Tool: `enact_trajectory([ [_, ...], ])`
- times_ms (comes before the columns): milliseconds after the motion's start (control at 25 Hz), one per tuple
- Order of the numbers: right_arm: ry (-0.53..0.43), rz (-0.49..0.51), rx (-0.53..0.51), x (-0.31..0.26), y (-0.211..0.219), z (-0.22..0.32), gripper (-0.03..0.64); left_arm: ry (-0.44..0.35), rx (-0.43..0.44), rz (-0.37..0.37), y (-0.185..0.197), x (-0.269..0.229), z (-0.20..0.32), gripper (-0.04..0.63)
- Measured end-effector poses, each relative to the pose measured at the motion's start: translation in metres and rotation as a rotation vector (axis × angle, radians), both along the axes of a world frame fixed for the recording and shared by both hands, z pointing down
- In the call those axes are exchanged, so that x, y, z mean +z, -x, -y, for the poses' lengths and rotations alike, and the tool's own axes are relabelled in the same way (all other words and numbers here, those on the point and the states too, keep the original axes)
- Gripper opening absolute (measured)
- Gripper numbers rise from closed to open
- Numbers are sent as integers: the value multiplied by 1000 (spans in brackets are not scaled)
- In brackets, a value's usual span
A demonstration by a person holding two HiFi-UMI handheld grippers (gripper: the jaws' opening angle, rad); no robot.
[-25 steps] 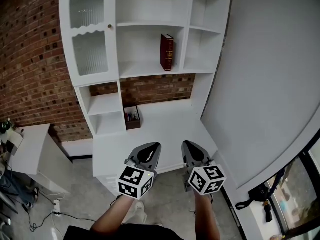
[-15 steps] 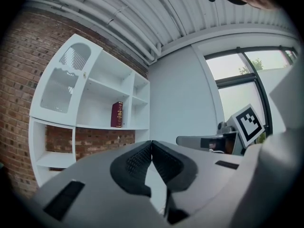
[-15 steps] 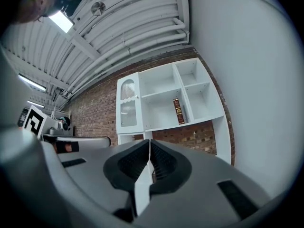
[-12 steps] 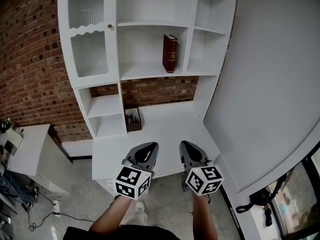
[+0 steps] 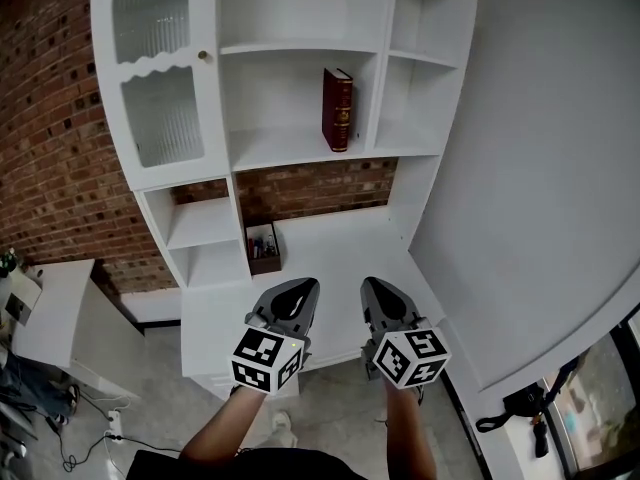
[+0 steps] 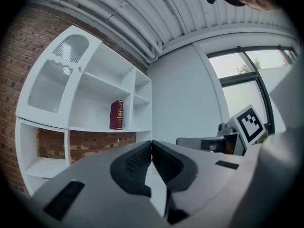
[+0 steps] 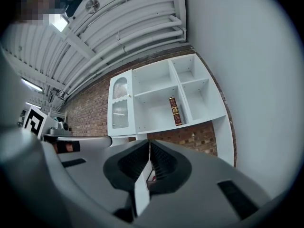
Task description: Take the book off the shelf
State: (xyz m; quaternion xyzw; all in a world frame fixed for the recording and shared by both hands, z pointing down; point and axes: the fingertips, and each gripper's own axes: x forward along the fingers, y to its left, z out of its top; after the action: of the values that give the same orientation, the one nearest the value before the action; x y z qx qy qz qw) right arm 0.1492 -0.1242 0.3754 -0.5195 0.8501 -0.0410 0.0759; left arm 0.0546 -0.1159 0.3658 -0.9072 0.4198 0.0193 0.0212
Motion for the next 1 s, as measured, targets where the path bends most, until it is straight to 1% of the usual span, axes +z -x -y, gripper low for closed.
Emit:
enact_trajectory([
  [240, -3, 7, 4, -7, 2, 37, 21, -3, 5, -11, 3, -6, 37, 16],
  [560, -5, 16, 31, -17, 12, 82, 21, -3, 22, -28, 20, -14, 84, 17],
  [1000, 7, -18, 92, -23, 32, 131, 21, 14, 103, -66, 38, -18, 142, 17],
])
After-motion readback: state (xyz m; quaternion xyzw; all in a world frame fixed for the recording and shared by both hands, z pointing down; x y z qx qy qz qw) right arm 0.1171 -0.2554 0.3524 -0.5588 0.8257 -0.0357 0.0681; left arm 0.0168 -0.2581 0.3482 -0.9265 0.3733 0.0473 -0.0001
